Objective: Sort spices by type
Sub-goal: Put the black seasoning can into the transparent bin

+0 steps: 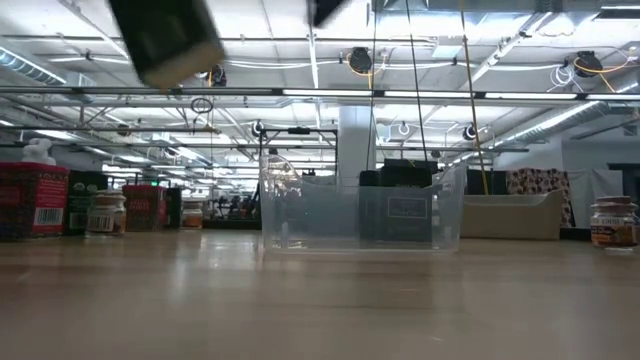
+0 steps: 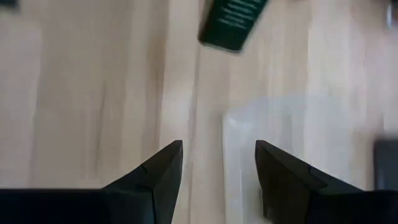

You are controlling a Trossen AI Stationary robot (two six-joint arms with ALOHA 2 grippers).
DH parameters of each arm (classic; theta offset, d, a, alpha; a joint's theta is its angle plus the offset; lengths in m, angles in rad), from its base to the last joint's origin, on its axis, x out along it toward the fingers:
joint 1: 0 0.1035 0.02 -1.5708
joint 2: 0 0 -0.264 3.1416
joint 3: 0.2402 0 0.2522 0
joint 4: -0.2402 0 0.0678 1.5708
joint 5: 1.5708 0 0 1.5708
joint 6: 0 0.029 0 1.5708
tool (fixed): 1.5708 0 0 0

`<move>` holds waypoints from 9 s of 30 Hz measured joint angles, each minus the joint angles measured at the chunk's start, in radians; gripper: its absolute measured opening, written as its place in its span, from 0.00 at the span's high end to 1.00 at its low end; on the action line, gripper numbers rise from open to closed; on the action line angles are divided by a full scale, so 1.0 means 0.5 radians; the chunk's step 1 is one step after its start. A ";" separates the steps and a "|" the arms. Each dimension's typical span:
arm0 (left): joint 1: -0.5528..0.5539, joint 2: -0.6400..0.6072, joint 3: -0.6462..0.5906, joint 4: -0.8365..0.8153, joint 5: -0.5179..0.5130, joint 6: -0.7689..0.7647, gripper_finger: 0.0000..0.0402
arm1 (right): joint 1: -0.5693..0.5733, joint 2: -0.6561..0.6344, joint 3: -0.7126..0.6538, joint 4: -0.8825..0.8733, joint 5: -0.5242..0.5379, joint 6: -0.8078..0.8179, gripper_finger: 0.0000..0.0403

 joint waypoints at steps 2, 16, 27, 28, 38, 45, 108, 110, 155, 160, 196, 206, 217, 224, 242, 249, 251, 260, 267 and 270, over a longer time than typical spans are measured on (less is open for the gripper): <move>0.039 0.104 0.000 0.101 0.019 0.116 0.66 | 0.050 0.000 0.000 -0.160 0.006 0.173 0.55; 0.107 0.634 -0.002 0.634 0.107 0.367 0.66 | 0.452 -0.322 -0.411 -0.346 0.370 0.876 0.55; 0.236 0.681 -0.002 0.859 0.227 0.170 0.66 | 0.475 -1.321 -2.218 1.125 0.480 1.071 0.55; 0.247 0.681 -0.002 0.875 0.240 0.151 0.66 | 0.446 -1.402 -2.359 1.344 0.466 0.976 0.55; 0.302 0.687 -0.002 0.835 0.372 -0.109 0.66 | 0.164 -1.830 -3.083 2.335 0.362 0.241 0.55; 0.278 0.698 -0.002 0.841 0.373 -0.147 0.65 | 0.139 -1.836 -3.096 2.391 0.198 0.198 0.55; 0.147 -1.152 -1.698 2.181 -0.022 0.365 0.49 | -0.201 -0.312 -0.798 1.069 -0.573 0.213 0.54; 0.132 -1.155 -1.698 2.180 -0.003 0.367 0.49 | -0.212 -0.233 -0.714 0.983 -0.593 0.242 0.54; 0.001 -1.153 -1.696 2.141 -0.010 0.367 0.49 | -0.155 0.027 -0.690 0.926 -0.428 0.362 0.50; 0.001 -1.153 -1.695 2.114 -0.010 0.366 0.49 | -0.157 0.024 -0.690 0.927 -0.415 0.360 0.50; 0.001 -1.152 -1.695 2.096 -0.010 0.364 0.49 | -0.265 -0.151 -0.060 -0.241 -0.280 -0.155 0.72; -0.004 -1.131 -1.695 2.100 -0.010 0.357 0.49 | -0.348 -0.252 -0.157 -0.248 -0.217 -0.317 0.72; -0.008 -1.122 -1.695 2.108 -0.010 0.316 0.49 | -0.357 -0.840 -1.226 0.531 -0.158 -0.261 0.71; -0.008 -1.122 -1.695 2.118 -0.026 0.317 0.49 | -0.361 -1.199 -1.836 1.005 -0.158 -0.219 0.71; -0.008 -1.122 -1.695 2.110 -0.115 0.368 0.49 | -0.395 -1.247 -1.943 1.178 -0.217 -0.348 0.71; -0.008 -1.122 -1.695 2.070 -0.116 0.369 0.49 | -0.409 -1.247 -1.943 1.186 -0.219 -0.363 0.71; -0.008 -1.122 -1.695 2.061 -0.116 0.374 0.49 | -0.409 -1.246 -1.943 1.196 -0.220 -0.379 0.71; -0.008 -1.122 -1.695 2.061 -0.116 0.385 0.49 | -0.409 -1.219 -1.945 1.197 -0.272 -0.386 0.71; -0.008 -1.114 -1.695 2.046 -0.116 0.419 0.49 | -0.423 -1.186 -2.004 1.233 -0.269 -0.425 0.71; -0.008 -1.093 -1.695 2.045 -0.116 0.421 0.49 | -0.430 -1.193 -1.996 1.240 -0.263 -0.429 0.71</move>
